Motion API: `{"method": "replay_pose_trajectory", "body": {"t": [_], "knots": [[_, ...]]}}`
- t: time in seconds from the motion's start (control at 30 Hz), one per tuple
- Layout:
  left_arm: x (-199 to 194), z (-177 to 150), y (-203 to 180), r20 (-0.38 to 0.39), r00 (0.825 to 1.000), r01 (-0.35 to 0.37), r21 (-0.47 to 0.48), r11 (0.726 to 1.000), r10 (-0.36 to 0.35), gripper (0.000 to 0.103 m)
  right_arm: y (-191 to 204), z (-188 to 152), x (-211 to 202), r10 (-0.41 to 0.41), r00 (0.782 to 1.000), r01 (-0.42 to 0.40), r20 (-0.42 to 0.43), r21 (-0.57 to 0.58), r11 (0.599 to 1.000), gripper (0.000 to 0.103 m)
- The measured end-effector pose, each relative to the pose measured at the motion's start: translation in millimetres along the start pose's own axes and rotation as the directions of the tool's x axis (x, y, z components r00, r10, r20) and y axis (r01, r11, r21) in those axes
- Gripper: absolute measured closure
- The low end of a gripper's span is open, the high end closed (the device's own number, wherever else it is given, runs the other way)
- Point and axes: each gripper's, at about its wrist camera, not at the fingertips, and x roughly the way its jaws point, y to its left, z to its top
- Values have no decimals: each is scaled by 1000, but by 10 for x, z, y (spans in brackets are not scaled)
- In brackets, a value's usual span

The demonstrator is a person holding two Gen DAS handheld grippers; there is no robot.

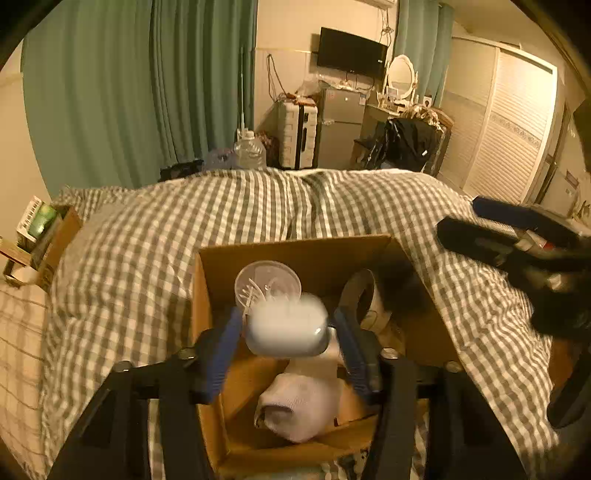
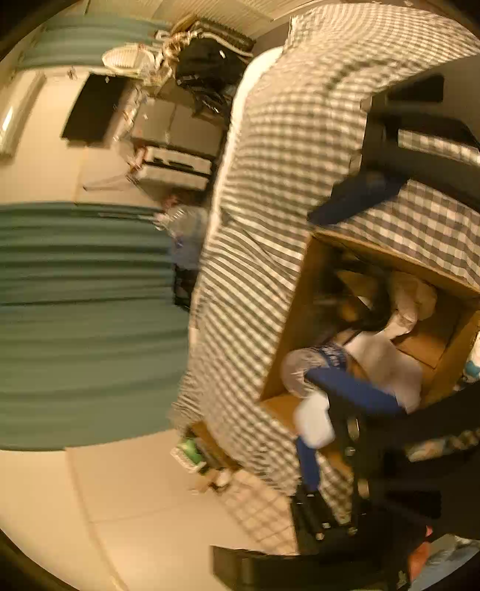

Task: Organize objects
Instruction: 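Lower the earbud case and black cup into the box, opening both tools, then grasp the blue-white tissue pack with the left tool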

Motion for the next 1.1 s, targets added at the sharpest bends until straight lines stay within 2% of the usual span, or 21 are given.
{"method": "replay_pose_trajectory", "body": {"t": [0.07,0.13,0.2,0.27,0.33,0.43,0.6,0.83,0.97,1.1], "knots": [[-179,22,-21,29,999,-38,1,999,38,17,14,58,-179,-5,1000,5,21,10,1000,20],[-396,29,-22,63,995,-73,-8,997,73,12,24,104,-395,-24,999,24,34,13,1000,20],[-639,28,-9,84,994,-64,-8,998,64,11,30,127,-624,-49,997,48,51,18,999,20],[-851,19,15,107,992,-71,-12,997,72,1,37,117,-844,-62,996,61,63,29,998,17],[-1061,-20,36,144,985,-99,-12,995,100,0,60,79,-1053,-65,995,63,73,38,997,16],[-1246,-82,88,157,980,-119,-13,993,120,0,116,-3,-1261,-83,994,81,69,31,996,16],[-1282,-342,170,148,979,-132,-57,990,140,0,190,-227,-1346,-100,994,98,42,35,995,16],[-1063,-777,285,128,985,-98,-145,985,116,0,452,-757,-997,-93,996,93,0,-9,996,16],[-820,-1011,257,107,976,-178,-113,977,191,0,511,-1044,-766,-71,996,70,-47,-7,997,16],[-514,-1246,219,37,982,-186,-57,981,188,0,477,-1255,-531,-87,991,87,-100,-3,996,16]]}}
